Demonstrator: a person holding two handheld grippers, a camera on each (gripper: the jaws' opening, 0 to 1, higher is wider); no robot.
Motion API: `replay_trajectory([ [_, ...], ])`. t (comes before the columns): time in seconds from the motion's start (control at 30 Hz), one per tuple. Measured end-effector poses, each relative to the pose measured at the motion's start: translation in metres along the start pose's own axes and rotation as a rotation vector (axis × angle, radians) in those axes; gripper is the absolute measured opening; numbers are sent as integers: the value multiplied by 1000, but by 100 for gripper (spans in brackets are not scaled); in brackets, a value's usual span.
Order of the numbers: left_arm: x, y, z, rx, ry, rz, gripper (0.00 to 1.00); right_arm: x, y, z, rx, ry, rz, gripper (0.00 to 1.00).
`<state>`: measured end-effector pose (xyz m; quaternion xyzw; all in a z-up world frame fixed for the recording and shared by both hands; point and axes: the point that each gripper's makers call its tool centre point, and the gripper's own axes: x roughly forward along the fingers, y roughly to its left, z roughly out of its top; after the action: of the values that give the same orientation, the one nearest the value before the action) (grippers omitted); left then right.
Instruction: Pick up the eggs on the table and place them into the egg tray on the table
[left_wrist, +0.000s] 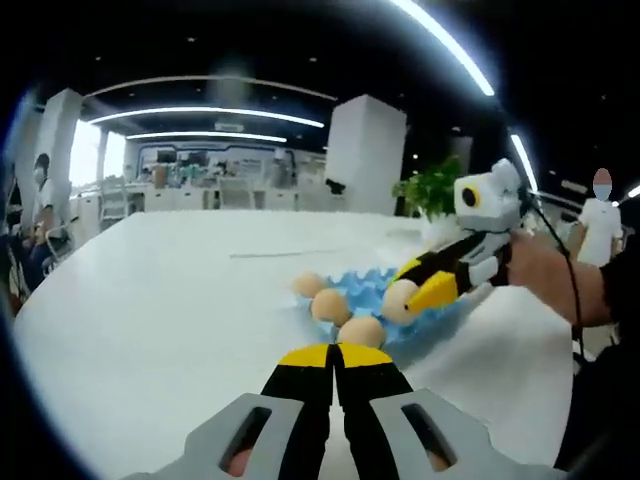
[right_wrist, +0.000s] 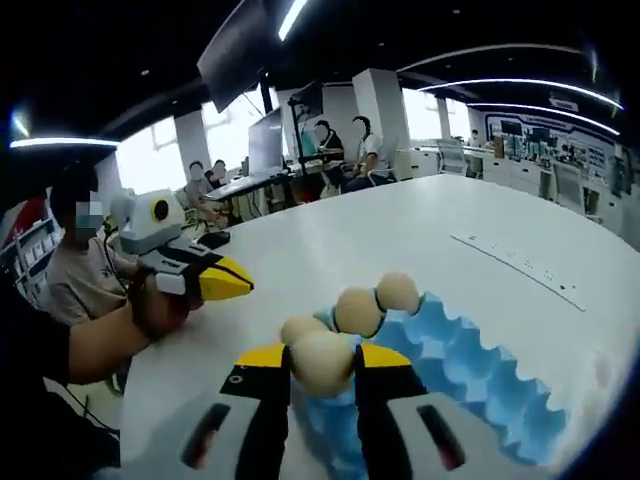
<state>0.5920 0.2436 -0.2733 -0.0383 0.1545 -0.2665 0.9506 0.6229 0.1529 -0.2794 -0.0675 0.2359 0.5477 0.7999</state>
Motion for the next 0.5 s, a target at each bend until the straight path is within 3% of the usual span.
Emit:
replay_trajectory([
  [0.5,7,0,1,27,76,-68,0,14,-5,-15,-67,90,-20,27],
])
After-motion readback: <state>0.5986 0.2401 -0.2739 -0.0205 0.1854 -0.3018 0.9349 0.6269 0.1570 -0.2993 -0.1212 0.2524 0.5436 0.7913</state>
